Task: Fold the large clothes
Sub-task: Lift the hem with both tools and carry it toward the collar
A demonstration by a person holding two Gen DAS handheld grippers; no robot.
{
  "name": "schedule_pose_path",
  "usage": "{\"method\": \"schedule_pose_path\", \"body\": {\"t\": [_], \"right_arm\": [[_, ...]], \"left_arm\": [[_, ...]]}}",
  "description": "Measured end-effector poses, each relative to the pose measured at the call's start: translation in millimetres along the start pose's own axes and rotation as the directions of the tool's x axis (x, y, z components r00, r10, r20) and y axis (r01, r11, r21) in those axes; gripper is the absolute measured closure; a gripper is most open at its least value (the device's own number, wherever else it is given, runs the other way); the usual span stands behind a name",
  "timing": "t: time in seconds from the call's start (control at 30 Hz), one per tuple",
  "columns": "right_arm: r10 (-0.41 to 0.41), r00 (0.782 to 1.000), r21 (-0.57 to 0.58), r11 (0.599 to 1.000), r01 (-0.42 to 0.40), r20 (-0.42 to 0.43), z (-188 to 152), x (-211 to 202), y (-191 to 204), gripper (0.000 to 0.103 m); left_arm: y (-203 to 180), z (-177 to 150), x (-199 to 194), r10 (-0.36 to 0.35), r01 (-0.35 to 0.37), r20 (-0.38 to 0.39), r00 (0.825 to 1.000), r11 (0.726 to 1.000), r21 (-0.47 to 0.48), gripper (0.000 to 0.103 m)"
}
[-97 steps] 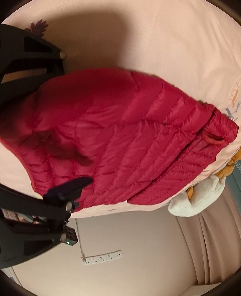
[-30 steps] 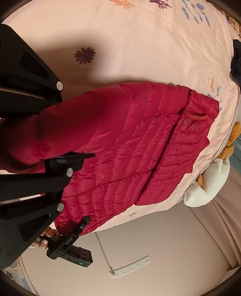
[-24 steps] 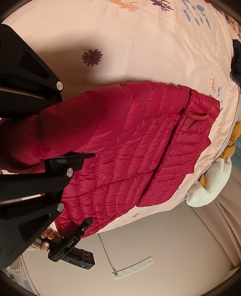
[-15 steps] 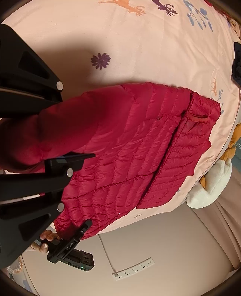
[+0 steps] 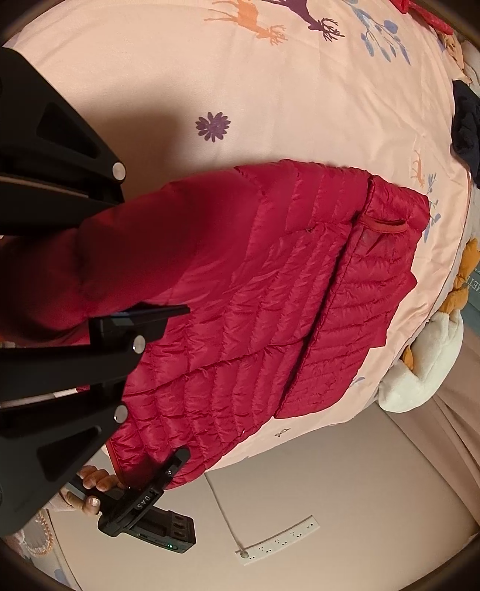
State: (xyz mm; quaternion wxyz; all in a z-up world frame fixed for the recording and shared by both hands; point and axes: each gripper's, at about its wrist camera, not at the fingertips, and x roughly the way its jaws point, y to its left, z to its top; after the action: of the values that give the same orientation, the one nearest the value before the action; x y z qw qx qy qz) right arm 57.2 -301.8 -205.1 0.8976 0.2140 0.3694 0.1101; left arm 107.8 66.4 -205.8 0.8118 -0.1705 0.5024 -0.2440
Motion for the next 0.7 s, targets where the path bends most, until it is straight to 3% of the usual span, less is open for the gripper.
{"method": "schedule_pose_path", "body": {"t": [0.7], "right_arm": [[0.134,0.989,-0.101,0.987,-0.127,0.067,12,-46,15,0.091]], "left_arm": [[-14,18,-22,-0.006,0.005,0.010,1.000,0.999,0.052,0.089]]}}
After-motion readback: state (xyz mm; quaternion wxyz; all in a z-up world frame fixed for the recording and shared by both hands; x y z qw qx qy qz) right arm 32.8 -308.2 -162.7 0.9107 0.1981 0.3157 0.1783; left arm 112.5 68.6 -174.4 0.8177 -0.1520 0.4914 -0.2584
